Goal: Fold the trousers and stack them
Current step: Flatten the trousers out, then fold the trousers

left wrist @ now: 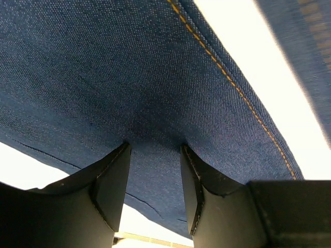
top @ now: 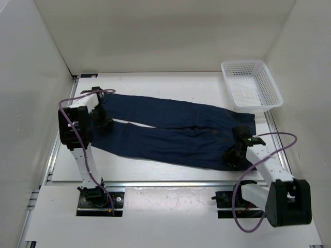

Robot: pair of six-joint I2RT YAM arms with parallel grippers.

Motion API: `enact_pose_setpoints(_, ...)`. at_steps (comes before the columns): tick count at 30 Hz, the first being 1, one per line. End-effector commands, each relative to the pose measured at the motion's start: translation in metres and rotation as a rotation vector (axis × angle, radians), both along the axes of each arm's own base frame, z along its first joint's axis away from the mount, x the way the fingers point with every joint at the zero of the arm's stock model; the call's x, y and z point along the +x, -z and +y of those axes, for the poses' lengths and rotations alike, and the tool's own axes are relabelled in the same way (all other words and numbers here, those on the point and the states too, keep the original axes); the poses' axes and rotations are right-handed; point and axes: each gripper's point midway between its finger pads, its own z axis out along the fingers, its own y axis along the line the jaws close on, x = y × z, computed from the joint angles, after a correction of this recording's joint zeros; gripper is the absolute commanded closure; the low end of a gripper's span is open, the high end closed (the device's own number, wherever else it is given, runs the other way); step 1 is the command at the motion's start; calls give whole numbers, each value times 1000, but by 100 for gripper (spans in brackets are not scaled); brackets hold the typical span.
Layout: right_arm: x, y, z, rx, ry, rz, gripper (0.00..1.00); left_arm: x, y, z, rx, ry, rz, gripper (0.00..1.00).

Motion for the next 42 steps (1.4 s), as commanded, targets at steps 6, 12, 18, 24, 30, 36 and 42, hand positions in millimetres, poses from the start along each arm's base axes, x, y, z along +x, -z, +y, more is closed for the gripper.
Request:
enact_pose_setpoints(6, 29, 4, -30, -117, -8, -5, 68, 46, 7, -16, -17, 43, -27, 45)
enact_pose_setpoints(12, 29, -40, -35, -131, -19, -119, 61, 58, -34, -14, 27, 25, -103, 40)
enact_pose_setpoints(18, 0, -54, -30, -103, -37, -140, 51, 26, -67, 47, 106, -150, -145, 53)
enact_pose_setpoints(24, -7, -51, -27, -90, -69, -112, 49, -18, -32, 101, 59, -330, -62, 49)
enact_pose_setpoints(30, 13, -64, -25, -87, -91, -142, 47, -28, -18, 126, 18, -469, -89, 22)
enact_pose_setpoints(36, 21, -67, -25, -94, -110, -137, 47, -22, -6, 133, 21, -514, -68, 31)
enact_pose_setpoints(42, 20, -67, -24, -85, -113, -138, 47, -19, 6, 137, 29, -526, -48, 41)
